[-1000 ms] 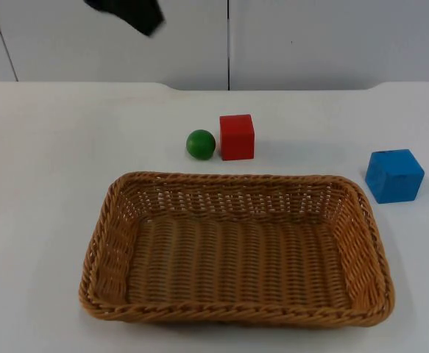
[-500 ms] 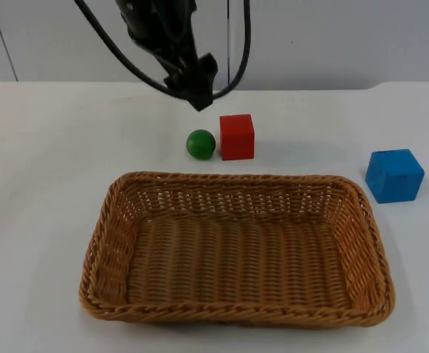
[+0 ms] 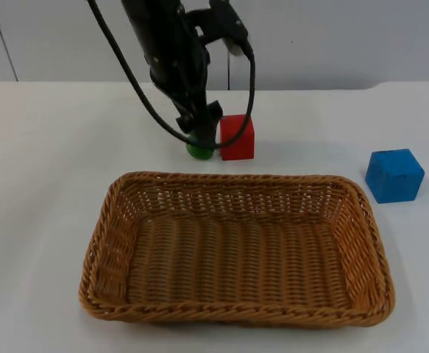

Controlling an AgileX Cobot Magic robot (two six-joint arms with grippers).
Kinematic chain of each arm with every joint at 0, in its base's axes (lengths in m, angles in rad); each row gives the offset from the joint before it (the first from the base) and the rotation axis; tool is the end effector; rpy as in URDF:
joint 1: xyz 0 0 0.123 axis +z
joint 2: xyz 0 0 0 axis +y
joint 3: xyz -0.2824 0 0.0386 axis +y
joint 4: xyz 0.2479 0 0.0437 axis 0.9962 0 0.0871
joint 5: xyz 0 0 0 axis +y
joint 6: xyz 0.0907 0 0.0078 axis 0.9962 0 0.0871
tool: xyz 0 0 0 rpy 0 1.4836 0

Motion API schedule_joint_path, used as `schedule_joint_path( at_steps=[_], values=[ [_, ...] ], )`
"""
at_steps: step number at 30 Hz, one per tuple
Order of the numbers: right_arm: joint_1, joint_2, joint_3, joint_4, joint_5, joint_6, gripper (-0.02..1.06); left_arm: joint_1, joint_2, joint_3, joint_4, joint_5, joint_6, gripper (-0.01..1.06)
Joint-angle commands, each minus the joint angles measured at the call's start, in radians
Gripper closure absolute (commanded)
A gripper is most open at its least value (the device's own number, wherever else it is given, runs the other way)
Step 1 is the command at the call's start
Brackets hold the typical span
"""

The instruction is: Place all geometric objects except the red cube into the basket.

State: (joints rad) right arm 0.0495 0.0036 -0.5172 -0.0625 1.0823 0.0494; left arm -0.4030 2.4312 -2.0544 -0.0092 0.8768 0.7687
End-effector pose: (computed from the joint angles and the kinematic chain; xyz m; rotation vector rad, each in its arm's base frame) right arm -0.0070 -0.0054 0.2803 0.0041 2.0507 -0.0133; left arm 0.4795 -0.2051 0.1436 1.5105 2.2873 0.0910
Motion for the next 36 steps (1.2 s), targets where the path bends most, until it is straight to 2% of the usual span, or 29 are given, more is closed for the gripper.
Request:
schedule_joint_path(
  at_steps=[1, 10, 20, 22, 26, 28, 36],
  values=[
    [-0.007, -0.004, 0.002, -0.006, -0.004, -0.002, -0.01, -0.003, 0.014, -0.005, 0.016, -0.01, 0.01, 0.0],
    [-0.007, -0.004, 0.002, -0.006, -0.004, -0.002, -0.01, -0.003, 0.051, -0.005, 0.04, -0.121, 0.006, 0.0],
    [-0.007, -0.004, 0.002, -0.006, -0.004, -0.002, -0.01, -0.003, 0.083, -0.005, 0.024, -0.111, 0.017, 0.01],
    [-0.007, -0.004, 0.002, -0.006, -0.004, -0.002, -0.01, -0.003, 0.089, -0.005, 0.022, -0.109, 0.016, 0.02],
    [-0.007, -0.004, 0.002, -0.006, -0.004, -0.002, -0.01, -0.003, 0.098, -0.005, -0.004, -0.126, 0.016, 0.15],
    [-0.007, -0.004, 0.002, -0.006, -0.004, -0.002, -0.01, -0.003, 0.1, -0.005, -0.006, -0.132, 0.016, 0.17],
    [-0.007, -0.004, 0.002, -0.011, -0.004, 0.004, -0.01, -0.003, 0.112, -0.005, -0.009, -0.133, 0.019, 0.19]
  ],
)
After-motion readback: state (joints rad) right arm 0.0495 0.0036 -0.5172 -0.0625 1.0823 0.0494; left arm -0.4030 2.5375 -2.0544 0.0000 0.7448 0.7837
